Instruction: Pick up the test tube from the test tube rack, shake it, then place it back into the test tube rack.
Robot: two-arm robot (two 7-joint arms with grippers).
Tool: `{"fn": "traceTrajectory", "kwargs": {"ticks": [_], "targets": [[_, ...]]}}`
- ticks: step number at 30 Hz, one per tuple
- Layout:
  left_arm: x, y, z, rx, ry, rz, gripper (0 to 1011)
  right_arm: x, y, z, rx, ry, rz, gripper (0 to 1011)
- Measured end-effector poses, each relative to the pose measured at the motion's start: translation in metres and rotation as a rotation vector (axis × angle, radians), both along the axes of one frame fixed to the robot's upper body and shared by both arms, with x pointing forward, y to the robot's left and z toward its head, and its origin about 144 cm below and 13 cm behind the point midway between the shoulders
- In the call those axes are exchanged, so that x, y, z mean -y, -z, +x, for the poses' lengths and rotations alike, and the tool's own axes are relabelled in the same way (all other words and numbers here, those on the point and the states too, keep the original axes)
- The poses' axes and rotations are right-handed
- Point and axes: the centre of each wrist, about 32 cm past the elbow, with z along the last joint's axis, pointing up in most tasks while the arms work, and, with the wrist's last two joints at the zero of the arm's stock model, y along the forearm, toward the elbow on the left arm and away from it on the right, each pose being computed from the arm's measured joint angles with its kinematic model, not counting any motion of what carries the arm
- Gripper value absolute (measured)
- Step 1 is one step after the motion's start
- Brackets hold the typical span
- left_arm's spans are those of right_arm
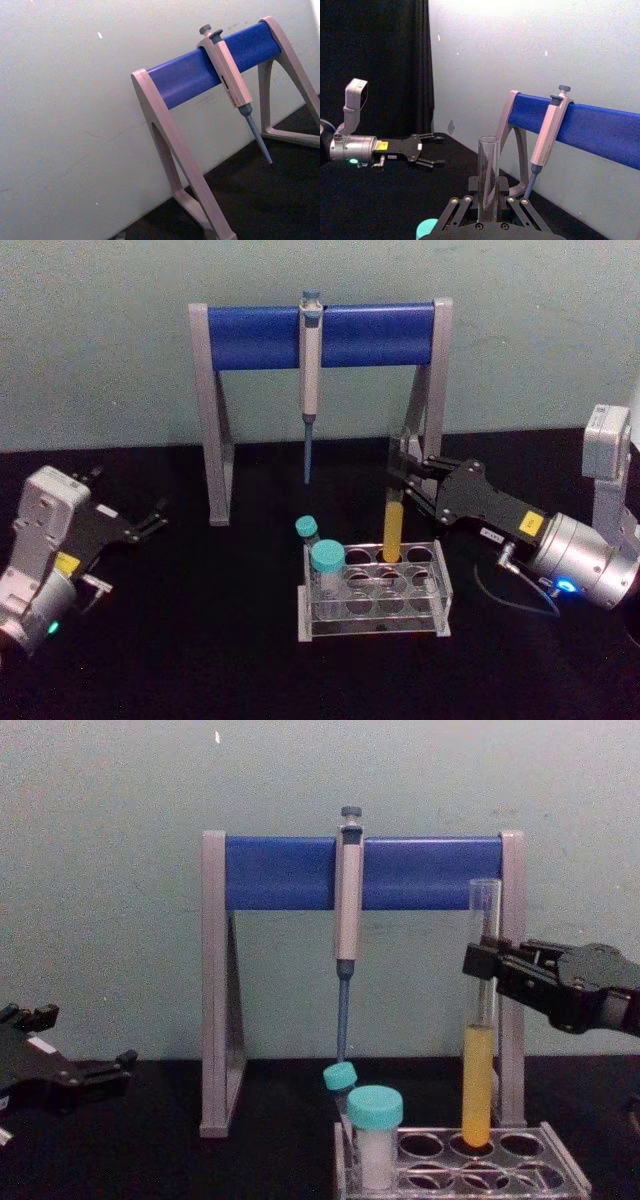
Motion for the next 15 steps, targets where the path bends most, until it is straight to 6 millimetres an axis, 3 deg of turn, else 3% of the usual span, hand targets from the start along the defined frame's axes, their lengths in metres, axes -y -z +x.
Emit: {"fn": "traceTrajectory", "kwargs": {"ticks": [15], "targets": [[0.0000,0.0000,0.0000,0.000,0.000,0.000,1001,-0.0029,0.0059,0.0069,-0.003,0.002,-0.001,229]]}}
